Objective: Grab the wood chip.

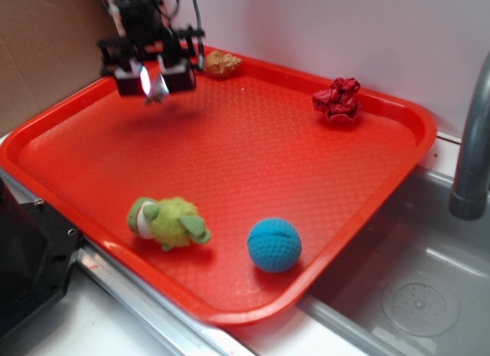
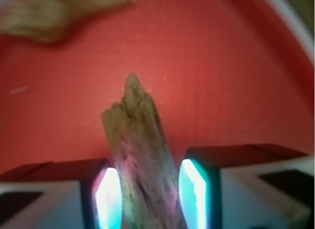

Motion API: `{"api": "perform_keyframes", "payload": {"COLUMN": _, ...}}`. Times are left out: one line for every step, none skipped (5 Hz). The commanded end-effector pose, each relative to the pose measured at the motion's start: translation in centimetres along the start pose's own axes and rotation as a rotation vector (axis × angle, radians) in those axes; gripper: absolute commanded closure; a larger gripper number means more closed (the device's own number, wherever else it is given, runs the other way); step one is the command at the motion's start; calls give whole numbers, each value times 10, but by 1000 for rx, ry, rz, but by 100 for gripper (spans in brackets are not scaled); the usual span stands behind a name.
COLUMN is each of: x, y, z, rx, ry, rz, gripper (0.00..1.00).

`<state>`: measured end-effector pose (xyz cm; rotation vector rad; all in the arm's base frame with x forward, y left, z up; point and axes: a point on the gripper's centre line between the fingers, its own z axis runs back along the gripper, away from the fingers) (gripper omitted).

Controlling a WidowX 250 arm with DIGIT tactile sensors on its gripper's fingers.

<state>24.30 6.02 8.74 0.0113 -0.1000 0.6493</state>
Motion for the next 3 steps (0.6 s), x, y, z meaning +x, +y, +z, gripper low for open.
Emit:
{"api": "perform_keyframes", "payload": {"x": -35, "y": -2, "z": 110, "rx": -42, "ry": 11, "rz": -410, "gripper": 100}}
{"api": "perform_keyframes", "payload": {"x": -48, "y": 3, "z": 146, "rx": -43, "ry": 78, "rz": -537, "gripper": 100}}
{"api": "perform_keyframes", "payload": {"x": -55, "y": 3, "z": 135, "rx": -17, "ry": 109, "rz": -574, "gripper": 100}}
